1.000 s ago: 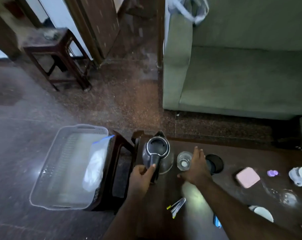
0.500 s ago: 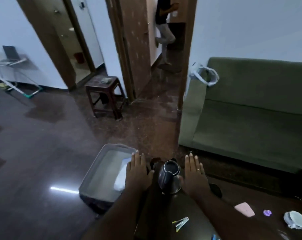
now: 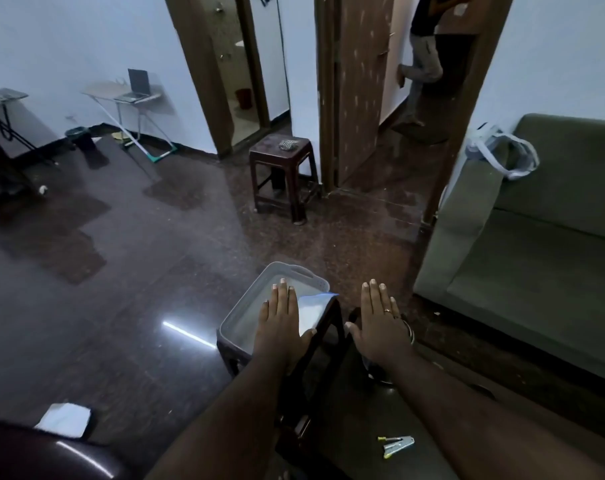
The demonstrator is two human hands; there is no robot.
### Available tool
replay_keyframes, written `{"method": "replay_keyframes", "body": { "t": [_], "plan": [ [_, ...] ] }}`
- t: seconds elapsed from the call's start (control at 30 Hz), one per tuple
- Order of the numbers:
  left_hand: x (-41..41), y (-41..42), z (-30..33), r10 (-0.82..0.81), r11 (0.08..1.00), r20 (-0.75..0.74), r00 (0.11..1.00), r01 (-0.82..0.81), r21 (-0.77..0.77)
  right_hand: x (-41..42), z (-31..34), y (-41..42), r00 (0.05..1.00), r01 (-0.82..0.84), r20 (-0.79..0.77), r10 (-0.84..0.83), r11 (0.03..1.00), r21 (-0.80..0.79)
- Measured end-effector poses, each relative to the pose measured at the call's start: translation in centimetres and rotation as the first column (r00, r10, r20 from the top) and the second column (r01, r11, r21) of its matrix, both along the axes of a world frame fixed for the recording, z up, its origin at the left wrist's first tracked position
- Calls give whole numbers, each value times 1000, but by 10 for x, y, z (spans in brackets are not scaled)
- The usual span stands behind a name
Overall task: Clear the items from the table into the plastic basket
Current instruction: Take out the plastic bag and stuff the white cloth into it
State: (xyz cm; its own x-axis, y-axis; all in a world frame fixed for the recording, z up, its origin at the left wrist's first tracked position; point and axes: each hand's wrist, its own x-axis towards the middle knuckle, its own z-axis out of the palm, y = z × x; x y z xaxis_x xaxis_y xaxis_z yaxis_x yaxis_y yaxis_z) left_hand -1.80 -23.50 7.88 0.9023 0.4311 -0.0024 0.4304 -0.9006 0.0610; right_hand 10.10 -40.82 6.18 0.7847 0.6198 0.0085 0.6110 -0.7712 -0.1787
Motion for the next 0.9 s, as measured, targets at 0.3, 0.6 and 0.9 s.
{"method": "replay_keyframes", "body": {
  "t": [0.3,0.6,0.9],
  "plan": [
    [13,77,-60,-42,998,-86,995,38,-54,7,-64,101,993,-111,-46,107,988,-111],
    [34,145,-140,-136,988,-173,976,122,-91,25,-154,183,987,45,-136,-83,963,-264],
    [40,164,-184,-150,980,-224,963,116,-159,24,-176,198,891,325,-277,-360,931,-165]
  ]
}}
